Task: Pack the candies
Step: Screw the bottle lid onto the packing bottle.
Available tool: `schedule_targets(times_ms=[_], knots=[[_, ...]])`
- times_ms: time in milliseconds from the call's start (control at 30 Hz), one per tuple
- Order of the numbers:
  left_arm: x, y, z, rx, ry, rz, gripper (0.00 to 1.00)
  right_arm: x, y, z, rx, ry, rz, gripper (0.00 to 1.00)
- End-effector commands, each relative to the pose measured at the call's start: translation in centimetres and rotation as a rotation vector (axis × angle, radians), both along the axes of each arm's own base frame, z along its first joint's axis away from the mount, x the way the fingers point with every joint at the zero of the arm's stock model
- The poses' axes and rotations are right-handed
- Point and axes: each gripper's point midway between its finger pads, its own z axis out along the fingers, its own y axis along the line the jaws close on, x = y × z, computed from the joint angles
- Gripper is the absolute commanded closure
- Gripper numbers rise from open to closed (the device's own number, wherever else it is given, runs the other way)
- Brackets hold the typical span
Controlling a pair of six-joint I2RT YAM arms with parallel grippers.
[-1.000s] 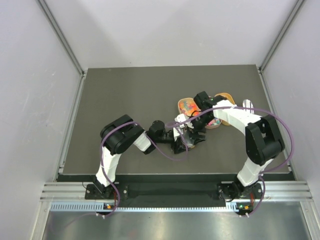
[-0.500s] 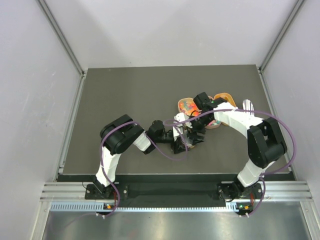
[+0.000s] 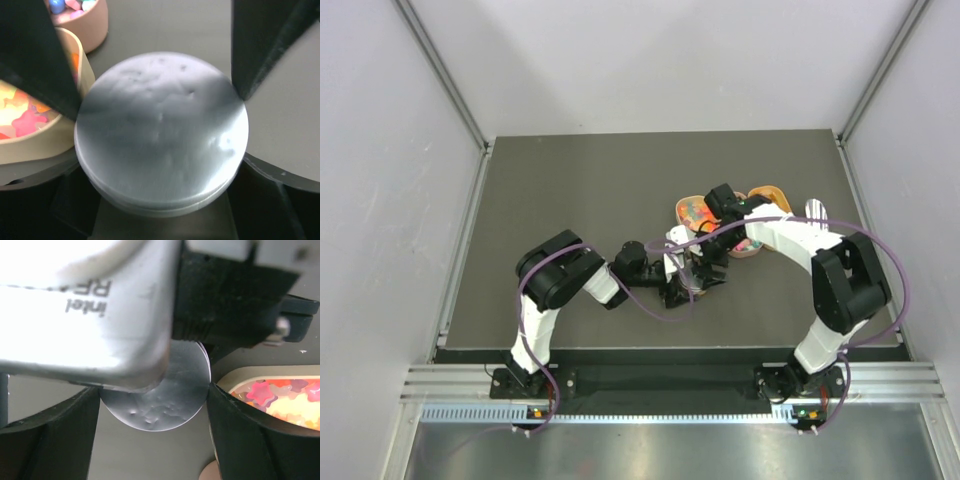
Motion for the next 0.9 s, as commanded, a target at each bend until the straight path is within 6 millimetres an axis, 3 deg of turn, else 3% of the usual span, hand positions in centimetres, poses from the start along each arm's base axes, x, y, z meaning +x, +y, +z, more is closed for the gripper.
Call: schedule_targets(times_ms=[0, 200, 400, 533, 867], knots=[[-1.4, 1.2, -2.7, 0.085, 0.044, 0.0, 0.01, -0.7, 1.5, -2.3, 0.036, 0.055, 0.08, 0.01], [-2.2, 2.1, -1.9, 0.046, 0.076, -0.029, 0.01, -0.4, 1.0, -2.3, 0.043, 0.079, 0.117, 0.0], [-1.5, 3.2, -0.9, 0.061, 0.083, -0.022, 0.01, 0.4, 0.7, -0.9, 0.067, 0.05, 0.13, 0.0], [-1.5, 3.5, 1.1, 0.07, 0.071, -0.03, 0.01, 0.0, 0.2, 0.2, 0.053, 0.053, 0.167, 0.0], [-1.7, 5.4, 2.6, 0.203, 0.08, 0.004, 0.01, 2.8, 0.6, 2.7, 0.048, -0.054, 0.1, 0.0]])
